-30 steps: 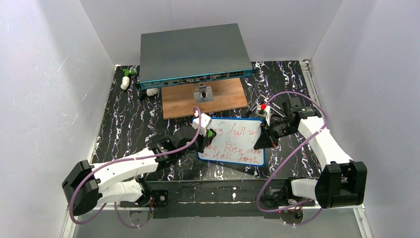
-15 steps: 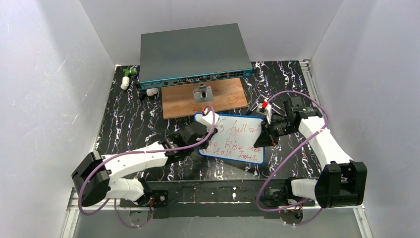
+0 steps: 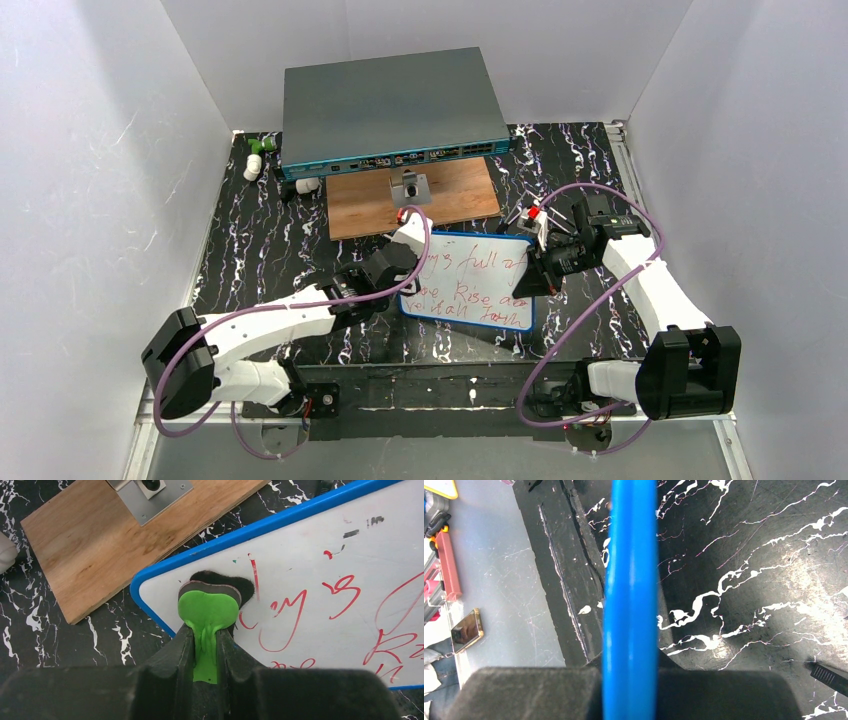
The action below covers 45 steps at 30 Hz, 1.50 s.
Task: Erase the whiteboard
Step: Erase the center of the board with the whiteboard.
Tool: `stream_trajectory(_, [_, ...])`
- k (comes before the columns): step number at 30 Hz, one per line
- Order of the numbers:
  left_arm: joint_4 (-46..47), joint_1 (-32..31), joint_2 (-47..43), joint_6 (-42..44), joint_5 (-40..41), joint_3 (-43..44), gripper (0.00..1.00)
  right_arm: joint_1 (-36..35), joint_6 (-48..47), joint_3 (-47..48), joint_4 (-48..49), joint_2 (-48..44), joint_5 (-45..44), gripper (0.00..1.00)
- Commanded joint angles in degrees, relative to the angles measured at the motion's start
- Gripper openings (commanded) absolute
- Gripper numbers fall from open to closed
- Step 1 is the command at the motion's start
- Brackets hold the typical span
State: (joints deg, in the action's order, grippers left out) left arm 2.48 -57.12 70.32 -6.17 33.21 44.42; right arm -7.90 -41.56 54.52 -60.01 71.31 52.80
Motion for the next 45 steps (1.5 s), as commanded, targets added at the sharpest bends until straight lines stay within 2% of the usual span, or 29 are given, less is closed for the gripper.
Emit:
stream_trajectory(1, [-1.26, 0.41, -0.04, -0.46, -1.57, -1.37, 0.0, -0.89, -2.74, 1.02, -2.64, -0.97, 2.58, 0.01])
stream_trajectory(4, [-1.27, -0.3, 0.03, -0.29, -5.71, -3.08, 0.0, -0.91, -2.74, 1.02, -2.66, -0.99, 2.58, 0.01])
stream_trajectory(9, [-2.15, -1.83, 0.07, -0.28, -6.08, -4.91, 0.0, -0.89, -2.74, 1.03, -2.66, -0.95, 2.71, 0.01])
stream_trajectory(19, [-5.98, -1.62, -0.23, -0.54, 5.74, 0.92, 0.0, -0.89, -2.82, 1.05, -2.66, -0.8, 2.75, 0.01])
stream_trajectory(22, [-7.28, -1.09, 1.11, -0.7, 6.28, 4.04, 0.0, -0.89, -2.82, 1.02, -2.68, -0.67, 2.75, 0.01])
stream_trajectory(26, [-7.05, -1.06, 2.75, 0.6, 1.21, 5.33, 0.0, -0.89, -2.85, 1.11, -2.75, -0.73, 2.88, 0.01])
stream_trajectory(31, [-5.09, -1.76, 2.73, 2.35, -7.06, 1.99, 0.0, -0.89, -2.91, 1.24, -2.9, -0.82, 3.08, 0.01])
stream_trajectory(35, [-5.36, -2.86, 2.79, 1.76, -8.39, -0.8, 0.0, -0.93, -3.0, 1.27, -3.07, -0.73, 3.19, 0.01])
stream_trajectory(42, [-12.29, -2.74, 2.98, -4.41, 4.93, -1.22, 0.0, -0.89, -3.09, 1.2, -3.09, -0.73, 3.27, 0.01])
stream_trajectory(45, [-12.85, -1.66, 2.53, -3.99, 7.05, 1.26, 0.0, -0.93, -3.18, 1.21, -3.18, -0.6, 3.36, 0.01])
